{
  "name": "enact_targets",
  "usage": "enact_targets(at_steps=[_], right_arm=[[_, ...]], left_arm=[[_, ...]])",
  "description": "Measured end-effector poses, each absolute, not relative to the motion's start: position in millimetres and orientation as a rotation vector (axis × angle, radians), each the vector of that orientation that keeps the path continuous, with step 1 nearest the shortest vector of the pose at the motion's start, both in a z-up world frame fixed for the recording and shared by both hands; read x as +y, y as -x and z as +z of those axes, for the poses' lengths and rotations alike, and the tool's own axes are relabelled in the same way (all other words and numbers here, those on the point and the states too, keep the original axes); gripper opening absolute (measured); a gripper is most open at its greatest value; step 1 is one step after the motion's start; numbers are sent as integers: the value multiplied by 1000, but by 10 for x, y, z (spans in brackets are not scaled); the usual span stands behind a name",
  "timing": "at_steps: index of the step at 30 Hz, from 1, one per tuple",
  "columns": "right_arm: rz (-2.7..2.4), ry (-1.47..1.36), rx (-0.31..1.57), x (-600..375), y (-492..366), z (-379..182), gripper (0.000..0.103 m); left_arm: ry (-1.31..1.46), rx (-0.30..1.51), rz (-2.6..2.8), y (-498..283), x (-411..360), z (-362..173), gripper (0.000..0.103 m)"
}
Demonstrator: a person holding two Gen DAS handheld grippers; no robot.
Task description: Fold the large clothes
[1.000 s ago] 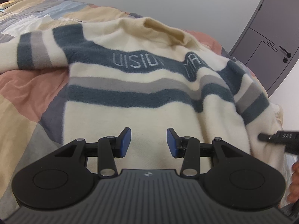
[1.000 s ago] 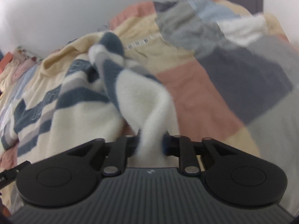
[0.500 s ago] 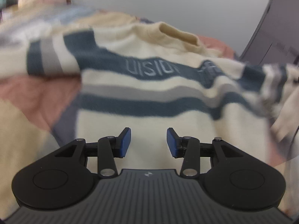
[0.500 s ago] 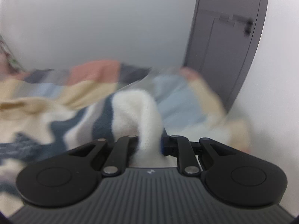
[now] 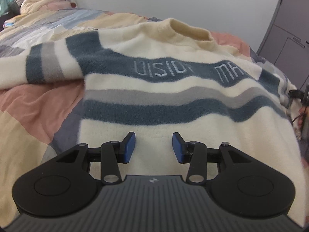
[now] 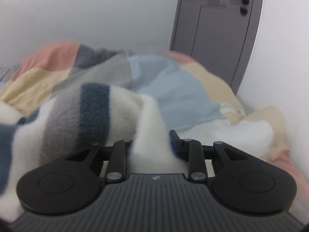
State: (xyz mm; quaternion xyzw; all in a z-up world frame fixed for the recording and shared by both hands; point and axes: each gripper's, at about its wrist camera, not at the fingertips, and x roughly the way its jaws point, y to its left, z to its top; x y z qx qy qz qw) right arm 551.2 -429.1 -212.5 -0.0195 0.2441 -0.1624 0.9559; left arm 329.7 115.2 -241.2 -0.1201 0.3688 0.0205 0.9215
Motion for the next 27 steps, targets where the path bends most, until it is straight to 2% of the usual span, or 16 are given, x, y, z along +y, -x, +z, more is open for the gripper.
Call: enact_targets(at_steps=[2, 10, 12, 13, 14, 27], right_arm=[[-324, 15, 457, -4317, -5473, -2170, 33], [-283, -32, 448, -4397, -5383, -2083, 40], [-268, -27, 441, -4423, -5311, -2049, 54], [-263, -22, 431, -4438, -5250, -2020, 72], [-256, -19, 422, -4457, -5188, -1998, 85], [-16, 46, 467, -4517, -3876, -1849, 85]], left_arm=[[257, 753, 33, -3305, 1159, -2420, 54], [274, 766, 35, -3425, 1186, -2518, 55], [280, 766, 35, -3425, 1186, -2511, 55], [290, 767, 34, -3420, 1193, -2503, 55], [306, 767, 34, -3403, 1209, -2493, 55], [300, 763, 70, -3256, 1136, -2473, 55]])
